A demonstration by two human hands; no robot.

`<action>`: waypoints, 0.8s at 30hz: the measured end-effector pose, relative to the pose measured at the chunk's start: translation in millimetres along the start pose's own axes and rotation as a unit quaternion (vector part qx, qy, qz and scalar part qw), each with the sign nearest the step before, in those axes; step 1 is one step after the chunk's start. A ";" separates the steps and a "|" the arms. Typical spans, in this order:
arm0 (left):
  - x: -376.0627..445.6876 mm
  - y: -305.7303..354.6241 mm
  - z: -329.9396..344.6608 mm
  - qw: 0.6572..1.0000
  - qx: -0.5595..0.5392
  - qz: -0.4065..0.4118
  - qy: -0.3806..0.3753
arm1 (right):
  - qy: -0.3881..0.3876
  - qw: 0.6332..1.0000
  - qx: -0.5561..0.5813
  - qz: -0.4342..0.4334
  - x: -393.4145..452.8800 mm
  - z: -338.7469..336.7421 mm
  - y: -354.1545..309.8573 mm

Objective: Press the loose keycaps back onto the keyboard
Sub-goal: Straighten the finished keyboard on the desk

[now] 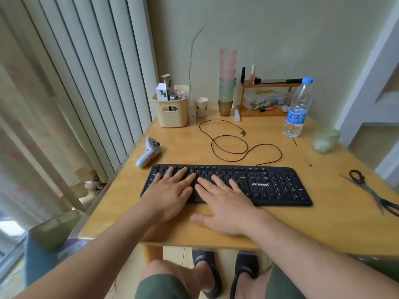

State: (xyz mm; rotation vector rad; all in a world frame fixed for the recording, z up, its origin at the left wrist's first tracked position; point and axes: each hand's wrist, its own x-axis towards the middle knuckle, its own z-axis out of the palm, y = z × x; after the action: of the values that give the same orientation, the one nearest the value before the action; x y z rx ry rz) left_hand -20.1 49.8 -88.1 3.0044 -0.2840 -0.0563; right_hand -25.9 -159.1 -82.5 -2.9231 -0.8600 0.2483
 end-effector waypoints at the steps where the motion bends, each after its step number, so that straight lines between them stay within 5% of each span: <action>1: -0.8 -3.3 -3.4 1.000 -0.002 -0.018 0.025 | 0.009 1.000 0.009 0.007 0.9 -0.5 -0.2; 6: 1.7 -33.0 1.8 0.998 0.013 -0.064 -0.027 | -0.001 0.999 0.034 0.006 3.5 -3.4 -0.4; 10: -0.4 -37.6 -12.6 0.994 -0.020 -0.086 0.059 | 0.076 0.992 0.045 0.085 -16.6 -29.2 58.6; 14: -1.4 -34.2 -6.8 0.995 -0.091 -0.052 0.003 | 0.003 0.986 0.011 0.166 -47.2 -22.6 124.2; 18: -9.9 -41.7 -20.4 0.971 -0.189 -0.100 0.103 | 0.092 0.974 0.095 0.184 -69.0 -35.3 147.0; 22: -34.9 -55.2 -14.1 0.986 -0.112 -0.121 -0.010 | 0.065 0.968 0.095 0.223 -116.3 -19.5 170.4; 24: -37.9 -52.5 -11.7 0.988 -0.110 -0.112 0.005 | 0.059 0.971 0.099 0.211 -127.6 -4.5 174.0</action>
State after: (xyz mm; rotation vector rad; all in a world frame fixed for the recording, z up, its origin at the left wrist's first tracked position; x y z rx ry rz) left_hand -47.1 109.5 -82.1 2.8018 0.0598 -0.0866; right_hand -38.6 -374.6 -83.3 -2.8603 -0.1766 0.1705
